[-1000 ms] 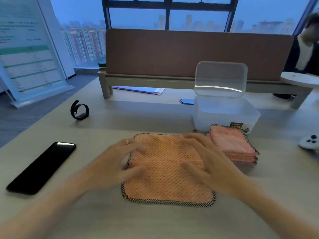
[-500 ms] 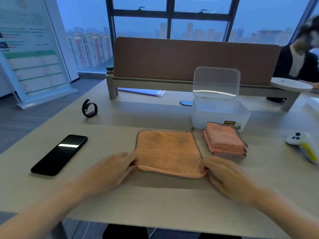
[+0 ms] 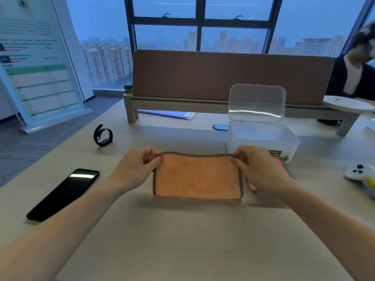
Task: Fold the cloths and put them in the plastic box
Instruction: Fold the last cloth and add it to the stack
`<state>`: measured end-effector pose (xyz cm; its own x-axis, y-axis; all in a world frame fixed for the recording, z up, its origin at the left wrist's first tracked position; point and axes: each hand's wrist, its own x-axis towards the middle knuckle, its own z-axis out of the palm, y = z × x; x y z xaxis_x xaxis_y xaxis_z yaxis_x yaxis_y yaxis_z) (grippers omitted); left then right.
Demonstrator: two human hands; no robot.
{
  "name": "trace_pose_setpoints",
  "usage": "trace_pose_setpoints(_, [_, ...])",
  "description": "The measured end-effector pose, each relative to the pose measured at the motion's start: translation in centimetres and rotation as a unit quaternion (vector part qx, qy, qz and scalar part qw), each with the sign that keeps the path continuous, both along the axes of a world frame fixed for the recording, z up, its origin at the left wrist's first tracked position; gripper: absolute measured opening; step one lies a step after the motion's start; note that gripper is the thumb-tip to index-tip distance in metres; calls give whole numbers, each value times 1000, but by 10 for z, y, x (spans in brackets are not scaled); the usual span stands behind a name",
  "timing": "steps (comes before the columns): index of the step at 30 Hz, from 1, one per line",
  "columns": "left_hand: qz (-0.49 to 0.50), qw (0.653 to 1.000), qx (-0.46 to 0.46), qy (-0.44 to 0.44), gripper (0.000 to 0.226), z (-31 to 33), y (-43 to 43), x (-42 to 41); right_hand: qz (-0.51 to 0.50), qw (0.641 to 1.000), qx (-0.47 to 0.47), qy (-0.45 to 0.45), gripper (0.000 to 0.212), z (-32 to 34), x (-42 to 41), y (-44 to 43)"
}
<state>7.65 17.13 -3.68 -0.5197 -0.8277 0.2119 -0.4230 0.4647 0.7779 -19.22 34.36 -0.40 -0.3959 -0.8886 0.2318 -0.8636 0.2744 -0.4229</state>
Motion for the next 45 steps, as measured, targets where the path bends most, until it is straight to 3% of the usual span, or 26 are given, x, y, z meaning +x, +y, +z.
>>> trace_pose_setpoints(5, [41, 989, -62, -129, 11, -32, -17, -18, -19, 975, 134, 173, 21, -23, 2, -27])
trace_pose_setpoints(14, [67, 985, -84, -135, 7, -36, -25, -15, -9, 980, 92, 177, 24, -31, -14, -46])
trace_pose_setpoints(17, [59, 984, -81, -149, 15, -40, -24, -17, -2, 967, 123, 223, 27, -41, -12, -50])
trace_pose_setpoints(20, [51, 986, -79, -134, 20, -36, -23, -24, 17, 953, 83, 290, 41, -48, -2, -49])
trace_pose_setpoints(23, [27, 979, -85, -183, 22, -34, -23, -36, 80, 970, 60, 221, 65, -61, 34, -45])
trace_pose_setpoints(26, [-3, 968, -65, -241, 18, -27, -23, -47, 118, 976, 146, 112, 81, -86, 57, -41])
trace_pose_setpoints(29, [-31, 966, -14, -255, 17, -17, -24, -48, 113, 975, 155, 111, 88, -94, 52, -41])
trace_pose_setpoints(33, [-7, 976, 62, -210, 32, -12, -20, -44, 123, 974, 153, 112, 90, -92, 52, -39])
trace_pose_setpoints(38, [22, 984, -17, -178, 15, -22, -17, -42, 135, 975, 140, 105, 90, -89, 52, -37])
trace_pose_setpoints(43, [55, 988, 133, -57, 2, -11, -30, -31, 140, 985, 84, 48, 82, -79, 46, -28])
trace_pose_setpoints(45, [56, 979, 195, -25, 9, 7, -35, -32, 136, 987, 74, 31, 77, -75, 40, -23])
